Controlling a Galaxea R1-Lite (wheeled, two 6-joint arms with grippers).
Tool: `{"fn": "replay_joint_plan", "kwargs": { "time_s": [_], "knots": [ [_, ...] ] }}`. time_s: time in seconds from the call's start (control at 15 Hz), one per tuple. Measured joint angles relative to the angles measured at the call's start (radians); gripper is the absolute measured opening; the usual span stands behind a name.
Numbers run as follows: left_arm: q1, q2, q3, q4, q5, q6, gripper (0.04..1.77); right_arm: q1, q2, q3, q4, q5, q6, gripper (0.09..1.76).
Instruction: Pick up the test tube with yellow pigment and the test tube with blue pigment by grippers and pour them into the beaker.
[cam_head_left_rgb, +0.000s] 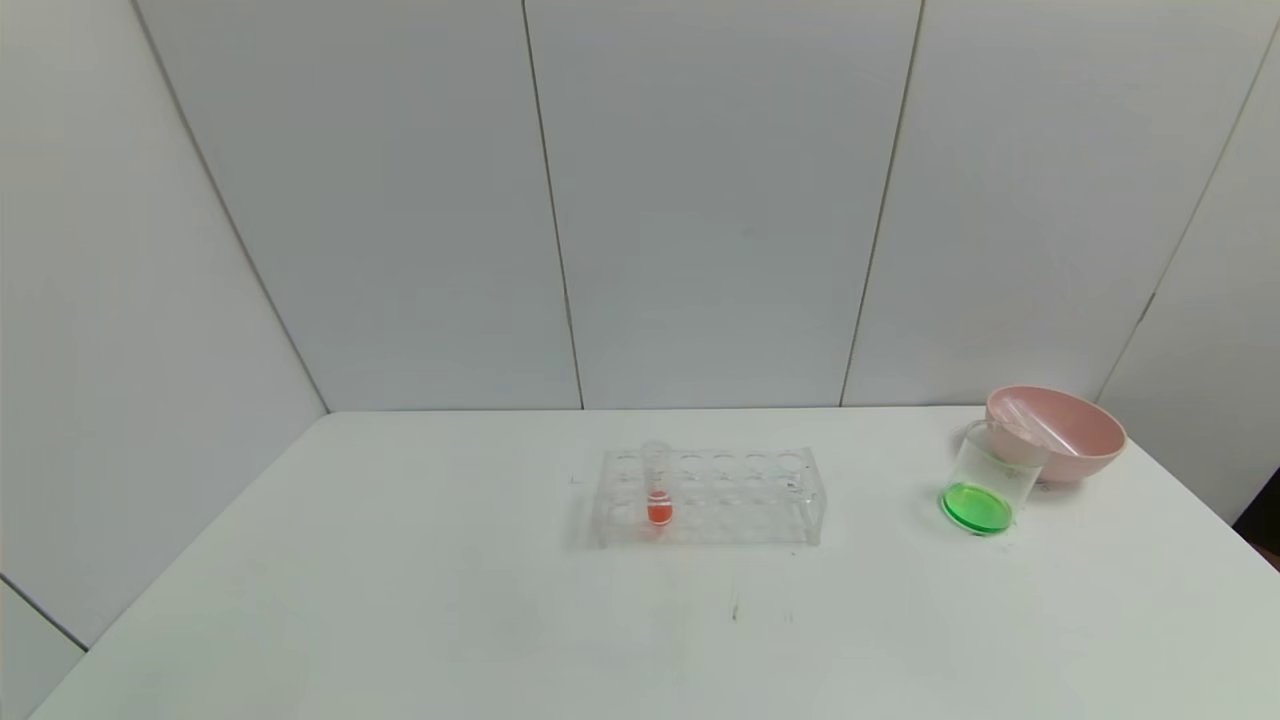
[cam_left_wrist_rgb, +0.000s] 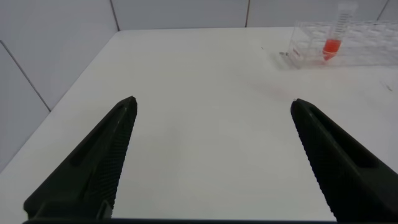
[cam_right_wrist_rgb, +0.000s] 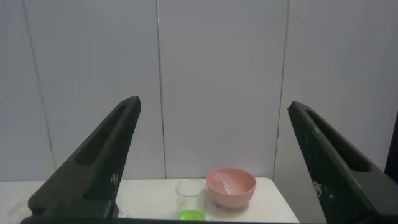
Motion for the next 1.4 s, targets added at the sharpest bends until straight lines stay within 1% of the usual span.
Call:
{"fn": "replay_joint_plan", "kwargs": {
  "time_s": [0.2,0.4,0.53,0.73,0.93,1.0,1.2,1.33,1.4],
  "knots": [
    [0.0,0.0,0.0,0.0,0.0,0.0,1.76,-0.04,-0.021,0.075,0.019,-0.002,0.0,1.7],
    [0.0,0.0,0.0,0.0,0.0,0.0,1.76,-0.041,-0.059,0.088,0.058,0.003,0.003,1.7],
    [0.0,0.0,0.0,0.0,0.0,0.0,1.76,-0.041,-0.102,0.088,0.087,0.047,0.007,1.7],
    [0.0,0.0,0.0,0.0,0.0,0.0,1.76,-0.079,-0.183,0.099,0.127,0.098,0.013,1.7],
    [0.0,0.0,0.0,0.0,0.0,0.0,1.76,-0.098,-0.303,0.118,0.263,0.167,0.012,1.7],
    [0.0,0.0,0.0,0.0,0.0,0.0,1.76,-0.101,-0.34,0.144,0.289,0.178,0.01,1.7],
    [0.0,0.0,0.0,0.0,0.0,0.0,1.76,-0.105,-0.39,0.27,0.254,0.184,0.006,1.7],
    [0.0,0.0,0.0,0.0,0.0,0.0,1.76,-0.106,-0.402,0.348,0.266,0.177,0.001,1.71],
    [0.0,0.0,0.0,0.0,0.0,0.0,1.76,-0.106,-0.404,0.374,0.333,0.177,-0.002,1.71]
  ]
}}
